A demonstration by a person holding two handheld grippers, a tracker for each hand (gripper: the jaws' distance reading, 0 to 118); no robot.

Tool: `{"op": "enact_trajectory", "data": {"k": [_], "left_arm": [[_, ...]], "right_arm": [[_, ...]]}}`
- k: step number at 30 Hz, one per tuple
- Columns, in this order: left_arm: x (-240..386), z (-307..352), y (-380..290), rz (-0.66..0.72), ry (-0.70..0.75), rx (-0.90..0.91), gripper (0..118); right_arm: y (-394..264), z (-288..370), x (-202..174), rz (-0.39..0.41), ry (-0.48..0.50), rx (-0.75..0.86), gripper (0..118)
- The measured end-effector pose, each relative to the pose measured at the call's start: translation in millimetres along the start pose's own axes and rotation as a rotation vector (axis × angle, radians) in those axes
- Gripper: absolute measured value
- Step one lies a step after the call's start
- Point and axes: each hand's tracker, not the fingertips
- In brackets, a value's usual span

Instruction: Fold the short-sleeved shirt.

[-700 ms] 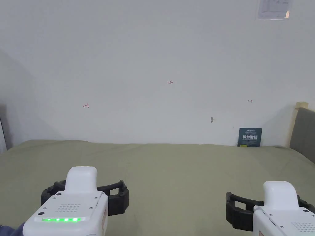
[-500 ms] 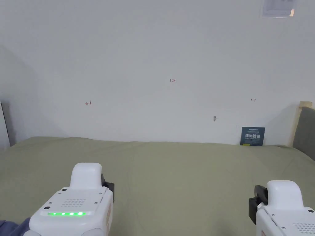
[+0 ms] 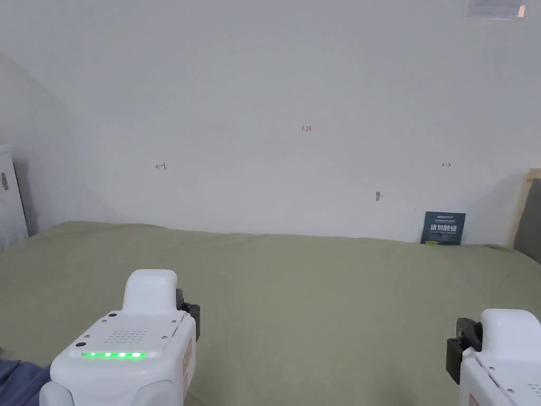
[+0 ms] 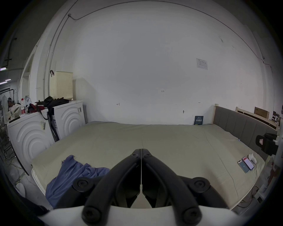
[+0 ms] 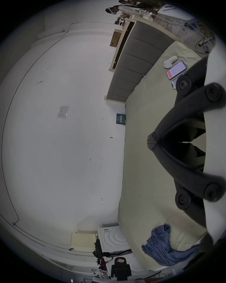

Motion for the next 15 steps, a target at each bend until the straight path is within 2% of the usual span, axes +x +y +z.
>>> {"op": "enact_trajectory", "data": {"k": [5, 9, 15], "left_arm": [[-20.8, 3.6, -2.9, 0.001, 0.038, -0.005, 0], [-50.9, 12.4, -3.3, 0.017, 0.105, -0.012, 0], [-109.5, 39.6, -10.0, 0.036, 0.263, -0.028, 0]], "right_arm": [[1.3, -2.2, -10.6, -0.007, 0.03, -0.012, 0], [2.3, -8.1, -43.8, 0.007, 0.1, -0.015, 0], [7.0, -19.0, -119.9, 0.017, 0.286, 0.001, 0]]}}
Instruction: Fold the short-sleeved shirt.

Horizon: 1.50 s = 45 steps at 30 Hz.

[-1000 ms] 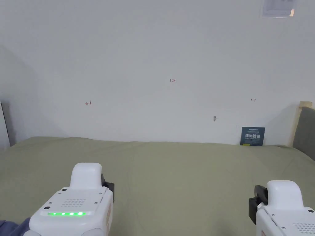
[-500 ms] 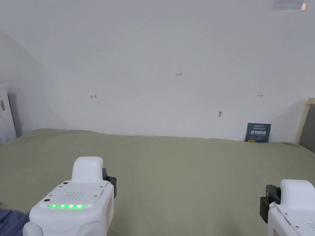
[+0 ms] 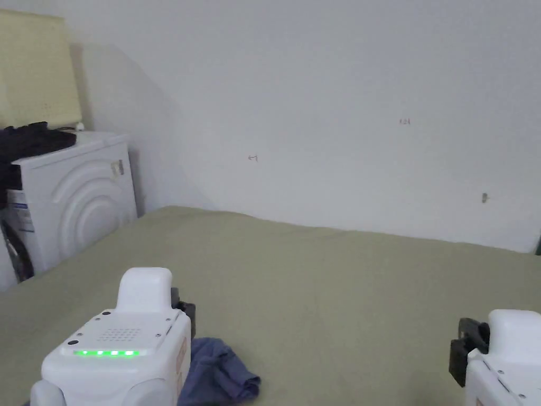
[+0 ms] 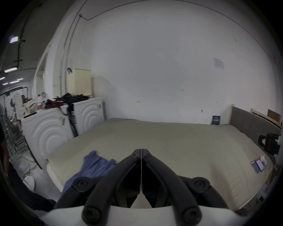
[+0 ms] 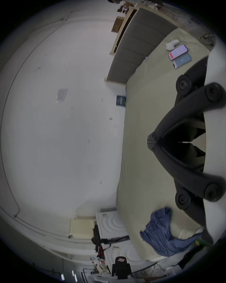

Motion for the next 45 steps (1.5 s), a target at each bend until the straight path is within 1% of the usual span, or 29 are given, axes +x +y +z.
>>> {"op": "enact_trajectory", "data": {"k": [2, 5, 8, 13, 17, 21, 26, 29, 35, 38, 39, 40, 41, 42, 43, 44, 45], "left_arm": [[-26.5, 4.6, -2.4, 0.016, 0.062, -0.009, 0], [-57.2, 13.2, -7.5, 0.006, 0.144, -0.024, 0], [-84.4, 20.2, -13.8, 0.01, 0.205, -0.043, 0], [-105.4, 19.2, -23.2, 0.022, 0.257, -0.068, 0], [-109.0, 11.1, -28.8, 0.027, 0.266, -0.082, 0], [-114.6, -4.8, -37.4, 0.055, 0.24, -0.132, 0], [-123.8, -47.1, -60.2, 0.077, 0.184, -0.275, 0], [-122.7, -81.5, -77.8, 0.057, 0.145, -0.379, 0], [-112.2, -166.7, -115.2, 0.13, 0.039, -0.567, 0], [-108.2, -203.6, -134.2, 0.117, 0.011, -0.685, 0], [-108.0, -209.9, -137.4, 0.116, 0.013, -0.714, 4], [-107.9, -214.3, -140.5, 0.116, 0.0, -0.753, 20], [-109.8, -219.0, -144.0, 0.127, -0.016, -0.755, 56], [-110.7, -225.9, -148.8, 0.14, -0.024, -0.784, 112], [-110.8, -232.5, -154.7, 0.137, -0.022, -0.836, 117], [-92.0, -223.1, -180.1, 0.157, -0.046, -0.821, 113], [-99.0, -234.1, -182.4, 0.115, -0.008, -0.796, 117]], "right_arm": [[1.9, -9.8, -22.1, 0.008, 0.059, -0.001, 0], [2.6, -22.8, -53.0, 0.007, 0.131, 0.001, 0], [0.9, -33.8, -75.4, 0.0, 0.186, -0.009, 0], [-4.2, -47.5, -96.2, 0.014, 0.233, -0.022, 0], [-7.8, -56.2, -100.3, 0.014, 0.245, -0.039, 0], [-12.9, -60.8, -104.1, 0.035, 0.243, -0.056, 0], [-26.3, -69.3, -109.4, 0.054, 0.248, -0.104, 0], [-36.6, -73.9, -113.3, 0.069, 0.247, -0.133, 0], [-60.5, -87.7, -123.1, 0.088, 0.244, -0.207, 0], [-69.7, -91.5, -123.9, 0.087, 0.242, -0.242, 0], [-71.7, -91.9, -124.0, 0.088, 0.241, -0.249, 0], [-74.6, -92.6, -123.8, 0.09, 0.243, -0.258, 0], [-77.1, -93.4, -123.8, 0.09, 0.244, -0.264, 0], [-80.0, -94.5, -124.3, 0.095, 0.244, -0.273, 0], [-83.0, -95.2, -124.6, 0.102, 0.243, -0.283, 0], [-84.7, -95.2, -124.9, 0.102, 0.242, -0.287, 0], [-86.5, -94.9, -124.8, 0.101, 0.243, -0.291, 0]]}}
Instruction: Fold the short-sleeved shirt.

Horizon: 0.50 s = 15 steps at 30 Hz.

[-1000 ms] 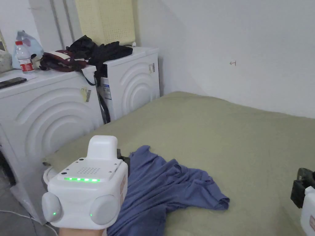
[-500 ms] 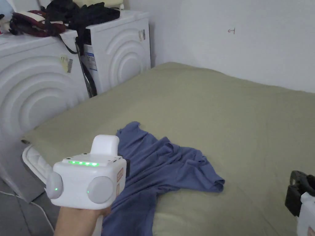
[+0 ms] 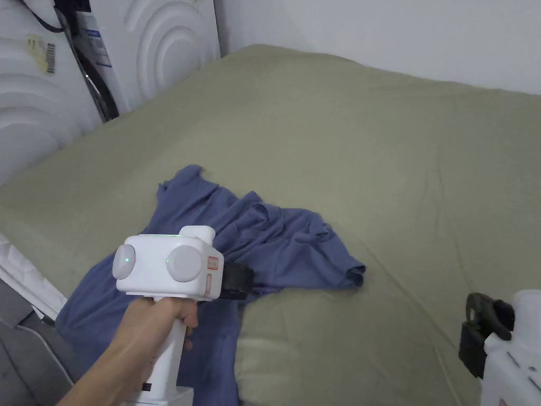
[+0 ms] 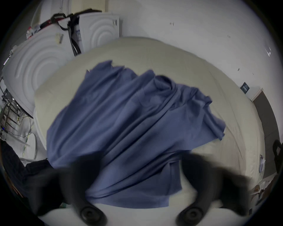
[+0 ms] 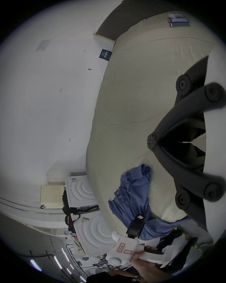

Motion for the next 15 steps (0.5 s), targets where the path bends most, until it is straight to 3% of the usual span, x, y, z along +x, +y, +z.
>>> {"op": "enact_trajectory", "data": {"k": [3, 6, 7, 8, 9, 13, 15], "left_arm": [[1.7, -25.4, -10.9, -0.053, 0.064, -0.055, 116], [-10.3, -8.1, 7.2, -0.051, 0.033, -0.071, 111], [-8.9, -2.6, 8.6, -0.033, 0.03, -0.07, 97], [-17.3, 0.5, 13.5, -0.033, 0.021, -0.066, 67], [-18.2, 10.0, 15.7, -0.034, 0.042, 0.002, 9], [-8.9, 45.5, 28.7, 0.014, -0.024, -0.026, 10], [8.6, 57.7, 28.7, -0.029, -0.002, -0.007, 10]], "right_arm": [[-4.2, -0.6, -0.6, -0.002, 0.003, -0.02, 0], [-9.7, 2.6, -0.4, 0.014, 0.007, -0.037, 0], [-11.8, 5.0, 0.5, 0.022, 0.008, -0.039, 0], [-12.7, 6.5, 1.2, 0.024, 0.004, -0.041, 0], [-13.8, 8.7, 2.8, 0.025, 0.003, -0.042, 0], [-14.4, 20.9, 13.2, -0.004, -0.001, -0.037, 0], [-14.9, 31.9, 20.6, -0.015, -0.01, -0.028, 0]]}}
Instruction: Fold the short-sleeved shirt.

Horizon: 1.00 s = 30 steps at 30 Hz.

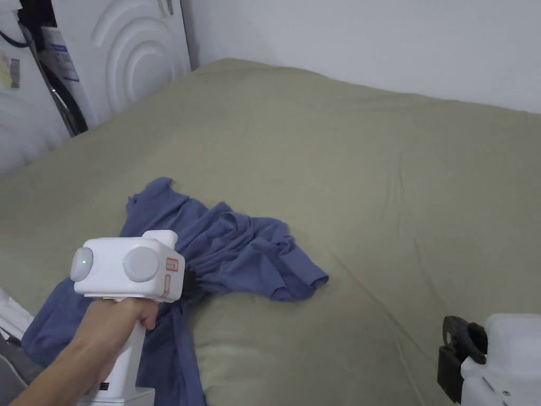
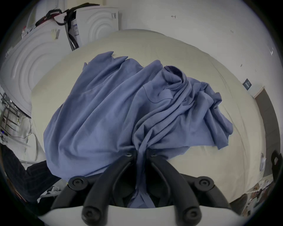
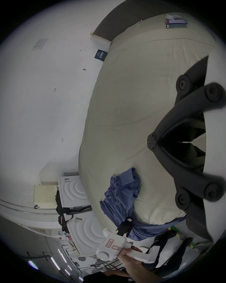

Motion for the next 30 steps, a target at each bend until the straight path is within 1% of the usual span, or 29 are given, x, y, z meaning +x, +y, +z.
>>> {"op": "enact_trajectory", "data": {"k": [1, 3, 4, 6, 8, 10, 12, 13, 16, 20, 21, 23, 25, 26, 27, 29, 30], "left_arm": [[-12.0, -9.0, 2.4, 0.038, -0.056, -0.017, 10], [0.3, 0.3, 9.8, 0.074, -0.128, -0.011, 10], [12.0, 4.8, 14.4, 0.057, -0.123, 0.003, 10], [44.0, 3.9, 12.5, -0.024, -0.119, 0.012, 10], [73.2, 7.3, 18.3, -0.074, -0.141, 0.016, 10], [119.4, 1.1, 21.0, -0.106, -0.161, 0.026, 10], [159.6, -0.7, 26.7, -0.132, -0.184, 0.029, 10], [180.4, -15.5, 33.8, -0.158, -0.221, 0.024, 10], [255.4, -24.4, 39.7, -0.241, -0.305, 0.019, 10], [378.7, -17.8, 25.9, -0.375, -0.432, 0.017, 10], [411.9, -10.4, 19.8, -0.384, -0.478, 0.036, 10], [461.9, -5.7, 15.3, -0.408, -0.571, 0.007, 10], [509.3, 3.0, 3.5, -0.456, -0.615, -0.015, 10], [524.0, 4.0, -1.7, -0.485, -0.613, -0.007, 10], [540.4, 2.2, -6.9, -0.486, -0.602, -0.023, 10], [559.4, -4.8, -13.8, -0.505, -0.646, -0.082, 10], [565.7, -10.8, -18.5, -0.492, -0.644, -0.12, 10]], "right_arm": [[-1.0, 6.4, 5.5, -0.006, -0.009, 0.006, 0], [-4.0, 18.9, 18.1, -0.017, -0.027, 0.017, 0], [-5.4, 24.7, 25.4, -0.022, -0.047, 0.021, 0], [-8.0, 35.3, 40.8, -0.031, -0.073, 0.025, 0], [-11.2, 47.0, 57.4, -0.047, -0.112, 0.034, 0], [-14.3, 60.4, 76.1, -0.084, -0.14, 0.048, 0], [-18.1, 73.1, 93.1, -0.099, -0.17, 0.052, 0], [-21.1, 80.7, 102.2, -0.1, -0.197, 0.056, 0], [-30.0, 99.1, 128.9, -0.106, -0.26, 0.05, 0], [-43.1, 115.4, 165.0, -0.145, -0.341, 0.036, 0], [-46.1, 118.1, 173.9, -0.159, -0.355, 0.03, 0], [-52.9, 120.9, 190.0, -0.179, -0.388, 0.018, 0], [-59.3, 122.5, 204.4, -0.199, -0.419, -0.005, 0], [-61.6, 122.9, 209.7, -0.204, -0.418, -0.009, 0], [-64.7, 122.3, 215.5, -0.214, -0.429, -0.016, 0], [-70.6, 121.8, 222.5, -0.226, -0.444, -0.024, 0], [-73.7, 121.7, 225.1, -0.236, -0.447, -0.028, 0]]}}
